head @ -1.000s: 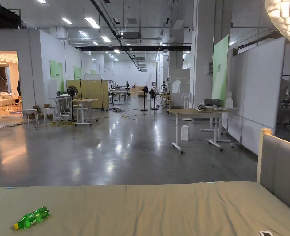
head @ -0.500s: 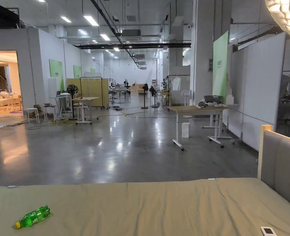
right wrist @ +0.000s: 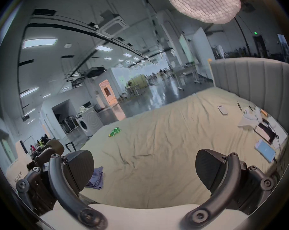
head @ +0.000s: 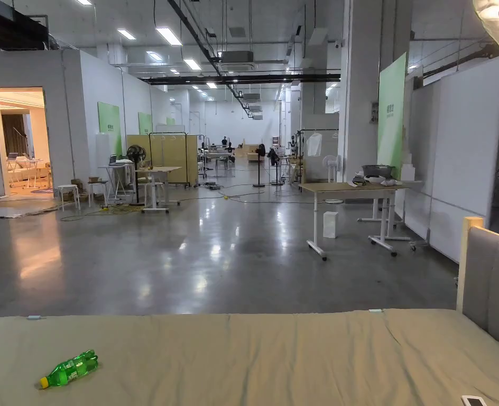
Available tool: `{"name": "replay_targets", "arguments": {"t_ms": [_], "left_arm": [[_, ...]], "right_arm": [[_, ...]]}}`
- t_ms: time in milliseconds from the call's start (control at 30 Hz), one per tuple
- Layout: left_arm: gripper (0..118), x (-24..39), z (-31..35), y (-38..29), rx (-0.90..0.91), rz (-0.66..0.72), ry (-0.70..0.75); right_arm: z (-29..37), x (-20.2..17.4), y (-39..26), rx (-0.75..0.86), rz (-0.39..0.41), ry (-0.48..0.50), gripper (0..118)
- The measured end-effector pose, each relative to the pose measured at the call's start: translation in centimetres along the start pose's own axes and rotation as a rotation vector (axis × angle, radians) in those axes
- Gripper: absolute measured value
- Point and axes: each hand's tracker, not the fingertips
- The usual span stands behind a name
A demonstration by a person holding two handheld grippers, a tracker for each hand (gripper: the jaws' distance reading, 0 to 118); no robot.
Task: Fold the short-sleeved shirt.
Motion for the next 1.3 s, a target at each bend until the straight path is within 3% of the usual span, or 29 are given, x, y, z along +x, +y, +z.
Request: {"name": "replay_targets", "arguments": {"t_ms": [267, 400, 533, 600, 667, 767, 800, 967, 1167, 1300], "left_arm": [[118, 0.0, 0.2, 0.5, 0.009, -0.002, -0.004], [118, 0.0, 0.2, 0.4, 0.011, -0.001, -0.01], [118, 0.1, 0.2, 0.3, 0.003, 0.003, -0.023], [118, 0.1, 0.2, 0.3, 0.003, 0.006, -0.021], [118, 0.1, 0.2, 0.3, 0.002, 0.004, -0.019], [118, 0.0, 0.2, 0.2, 0.001, -0.001, -0.009], [118, 0.0, 0.2, 0.2, 0.0, -0.001, -0.007], [118, -0.1, 0.0, 0.0, -0.009, 0.01, -0.002], [118, -0.3, -0.7, -0.2, -0.022, 0.013, -0.009], [118, -0.2, -1.3, -0.2, -0.025, 0.021, -0.014]], "right_arm": [[0.3, 0.2, 0.4, 0.013, -0.065, 0.025, 118], [0.3, 0.2, 0.7, 0.036, -0.029, 0.013, 118], [0.1, 0.6, 0.6, 0.069, -0.053, -0.069, 118], [0.0, 0.7, 0.6, 0.056, -0.041, -0.053, 118], [0.0, 1.1, 0.5, 0.07, -0.028, 0.025, 118], [-0.1, 2.3, -0.2, 0.194, 0.06, 0.106, 118], [-0.1, 2.4, -0.3, 0.218, 0.124, 0.112, 118], [0.5, 1.3, 0.6, 0.226, 0.109, 0.113, 118], [0.7, 0.2, 0.2, 0.253, 0.277, 0.019, 118], [0.7, 0.4, 0.1, 0.238, 0.284, 0.035, 118]]}}
